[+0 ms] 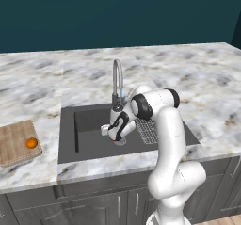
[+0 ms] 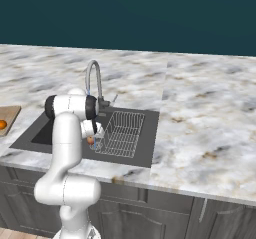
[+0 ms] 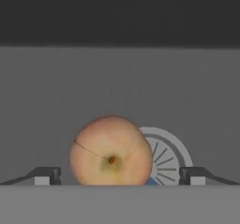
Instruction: Pick the tangerine, peach from the sink and place them on the cutting board to airdry. Then turn off the sink faucet.
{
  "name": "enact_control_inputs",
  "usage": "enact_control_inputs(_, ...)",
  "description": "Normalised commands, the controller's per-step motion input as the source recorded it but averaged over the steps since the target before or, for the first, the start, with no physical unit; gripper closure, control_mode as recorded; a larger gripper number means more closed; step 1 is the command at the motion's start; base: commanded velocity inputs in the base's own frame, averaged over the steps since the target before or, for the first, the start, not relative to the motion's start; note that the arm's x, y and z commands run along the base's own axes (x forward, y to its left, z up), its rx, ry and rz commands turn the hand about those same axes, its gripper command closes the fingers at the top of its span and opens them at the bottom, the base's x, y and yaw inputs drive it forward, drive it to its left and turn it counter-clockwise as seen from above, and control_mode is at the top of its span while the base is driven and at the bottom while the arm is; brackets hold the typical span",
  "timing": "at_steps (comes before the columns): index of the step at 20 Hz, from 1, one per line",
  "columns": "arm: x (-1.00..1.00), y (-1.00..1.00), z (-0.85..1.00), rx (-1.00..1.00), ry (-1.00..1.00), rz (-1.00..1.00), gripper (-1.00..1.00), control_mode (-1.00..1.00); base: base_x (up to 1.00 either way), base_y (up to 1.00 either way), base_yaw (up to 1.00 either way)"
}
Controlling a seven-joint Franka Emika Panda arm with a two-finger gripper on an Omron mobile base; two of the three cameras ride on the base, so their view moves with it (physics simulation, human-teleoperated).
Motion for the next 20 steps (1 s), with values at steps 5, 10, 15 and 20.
enact_control_inputs(5,0.11,0.0,-0.09,0.0,0.0,0.0,-1.0,-1.0,0.0,0.0,0.0)
enact_control_inputs(10,0.09,0.0,-0.09,0.0,0.0,0.0,-1.0,-1.0,0.0,0.0,0.0)
enact_control_inputs(15,0.11,0.0,-0.1,0.0,0.0,0.0,-1.0,-1.0,0.0,0.0,0.0)
enact_control_inputs(20,0.02,0.0,-0.07,0.0,0.0,0.0,-1.0,-1.0,0.0,0.0,0.0)
